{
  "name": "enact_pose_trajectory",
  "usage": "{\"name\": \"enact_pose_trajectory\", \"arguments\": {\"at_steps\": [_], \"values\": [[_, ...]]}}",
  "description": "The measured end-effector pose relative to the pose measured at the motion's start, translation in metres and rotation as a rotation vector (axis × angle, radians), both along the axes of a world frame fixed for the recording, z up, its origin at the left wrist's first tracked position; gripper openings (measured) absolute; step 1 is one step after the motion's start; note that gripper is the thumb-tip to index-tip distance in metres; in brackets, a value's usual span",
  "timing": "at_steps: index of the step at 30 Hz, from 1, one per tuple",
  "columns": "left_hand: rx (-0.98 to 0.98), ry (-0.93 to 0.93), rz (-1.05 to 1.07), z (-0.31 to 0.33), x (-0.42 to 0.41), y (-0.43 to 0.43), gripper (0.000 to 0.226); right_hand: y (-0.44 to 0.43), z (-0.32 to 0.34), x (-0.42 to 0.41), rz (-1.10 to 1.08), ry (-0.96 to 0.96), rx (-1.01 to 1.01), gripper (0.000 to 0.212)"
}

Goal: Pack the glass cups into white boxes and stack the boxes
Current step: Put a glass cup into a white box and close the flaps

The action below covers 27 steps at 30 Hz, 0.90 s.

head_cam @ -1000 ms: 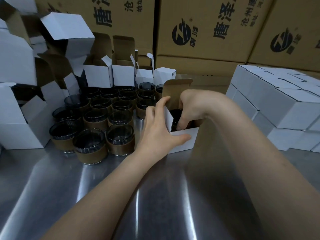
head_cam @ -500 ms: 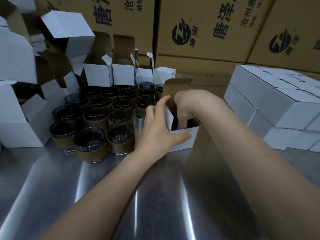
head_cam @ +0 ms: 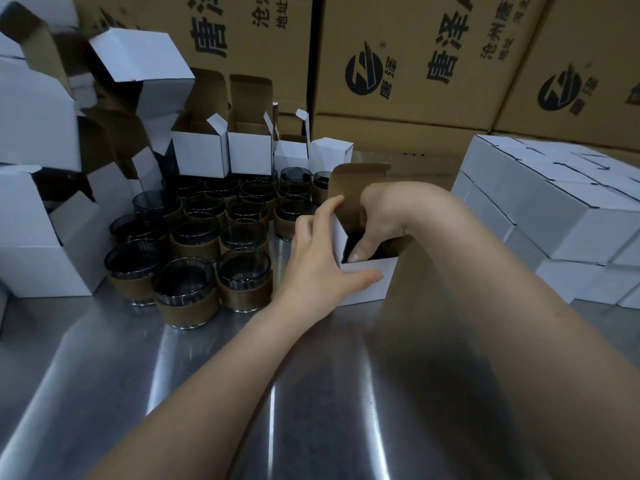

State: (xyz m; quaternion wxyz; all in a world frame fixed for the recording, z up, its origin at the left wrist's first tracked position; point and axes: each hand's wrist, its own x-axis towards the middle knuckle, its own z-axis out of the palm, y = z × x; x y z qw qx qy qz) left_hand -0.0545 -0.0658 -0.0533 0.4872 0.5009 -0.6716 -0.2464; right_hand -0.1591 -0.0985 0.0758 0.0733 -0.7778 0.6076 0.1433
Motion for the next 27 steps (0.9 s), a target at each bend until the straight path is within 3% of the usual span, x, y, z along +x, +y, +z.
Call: {"name": "enact_pose_trajectory", "arguments": {"at_steps": [3, 8, 12, 14, 18, 21, 24, 27], "values": [[0.003, 0.001, -0.010, 0.001, 0.002, 0.001, 0.102, 0.001, 0.004, -0.010, -0.055, -0.164, -0.035, 0.053], [0.009, 0.038, -0.036, 0.001, 0.004, 0.002, 0.102, -0.007, -0.003, -0.038, -0.157, -0.673, -0.287, 0.011], [0.046, 0.088, -0.058, 0.003, 0.005, 0.003, 0.103, -0.015, -0.028, -0.063, -0.334, -1.059, -0.422, 0.022], [0.058, 0.111, -0.066, 0.005, 0.005, 0.005, 0.102, -0.016, -0.043, -0.071, -0.419, -1.247, -0.343, 0.025], [0.108, 0.184, -0.131, 0.010, 0.003, 0.010, 0.096, -0.014, -0.070, -0.075, -0.416, -1.565, 0.040, 0.025], [0.163, 0.347, -0.155, 0.015, 0.001, 0.010, 0.069, -0.012, -0.081, -0.073, -0.351, -1.657, 0.196, 0.020], [0.166, 0.440, -0.143, 0.017, 0.002, 0.009, 0.036, -0.013, -0.085, -0.073, -0.327, -1.689, 0.217, 0.021], [0.151, 0.399, -0.121, 0.016, 0.002, 0.009, 0.036, -0.013, -0.088, -0.073, -0.318, -1.672, 0.209, 0.020]]}}
